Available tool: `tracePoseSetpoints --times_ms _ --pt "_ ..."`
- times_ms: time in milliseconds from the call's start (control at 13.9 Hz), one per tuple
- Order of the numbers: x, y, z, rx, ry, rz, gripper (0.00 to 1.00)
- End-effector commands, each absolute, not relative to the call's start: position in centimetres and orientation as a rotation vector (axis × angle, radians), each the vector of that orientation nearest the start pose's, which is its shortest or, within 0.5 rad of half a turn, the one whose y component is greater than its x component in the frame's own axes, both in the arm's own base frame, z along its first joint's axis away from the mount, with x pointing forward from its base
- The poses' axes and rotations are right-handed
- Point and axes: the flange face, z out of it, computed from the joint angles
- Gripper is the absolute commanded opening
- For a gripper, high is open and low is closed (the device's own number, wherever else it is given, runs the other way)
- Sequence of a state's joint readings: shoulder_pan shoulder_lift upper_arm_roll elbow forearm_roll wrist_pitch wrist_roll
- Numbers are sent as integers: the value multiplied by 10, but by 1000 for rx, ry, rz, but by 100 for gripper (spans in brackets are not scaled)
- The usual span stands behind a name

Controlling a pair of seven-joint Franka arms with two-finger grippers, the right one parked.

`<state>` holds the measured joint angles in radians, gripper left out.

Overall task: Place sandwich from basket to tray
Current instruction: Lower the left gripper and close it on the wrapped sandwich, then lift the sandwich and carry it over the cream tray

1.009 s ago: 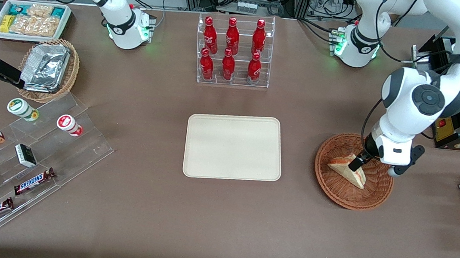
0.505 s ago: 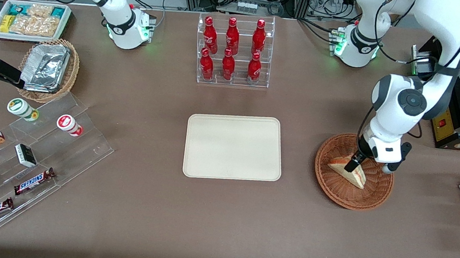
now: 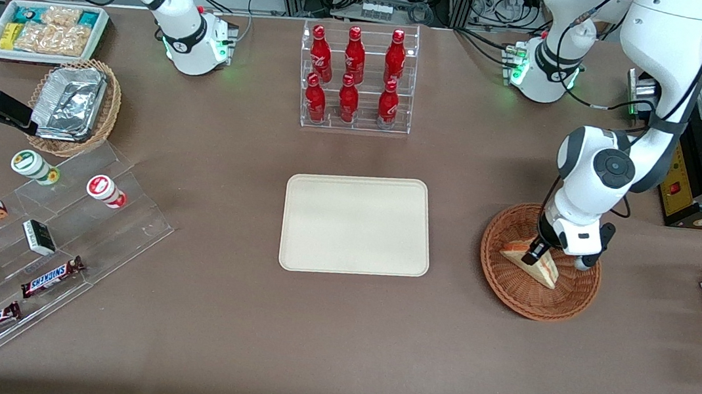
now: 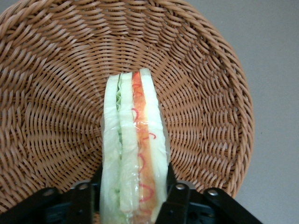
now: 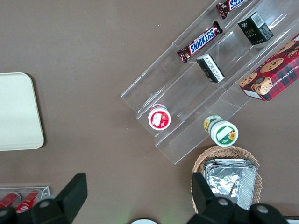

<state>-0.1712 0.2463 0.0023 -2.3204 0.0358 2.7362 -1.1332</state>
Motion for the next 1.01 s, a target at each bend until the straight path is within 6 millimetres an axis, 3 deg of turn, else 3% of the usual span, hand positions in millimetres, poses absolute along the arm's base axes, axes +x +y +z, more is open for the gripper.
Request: tracePoseSetpoints --times_ms 0,72,216,288,432,577,721,937 --pt "537 -99 269 -2887 -1464 -272 0" --pt "535 -100 282 -2883 -1427 -237 0" --pt "537 -101 328 -2866 -1314 -186 0" --pt "541 -115 358 -2856 -1262 -141 0" --pt "557 -160 418 -2841 -1155 -45 0" --pt "568 -222 455 -2869 -1032 -14 0" --pt "565 -294 462 -2925 -904 -34 0" --pt "545 -383 428 -2978 -689 -21 0"
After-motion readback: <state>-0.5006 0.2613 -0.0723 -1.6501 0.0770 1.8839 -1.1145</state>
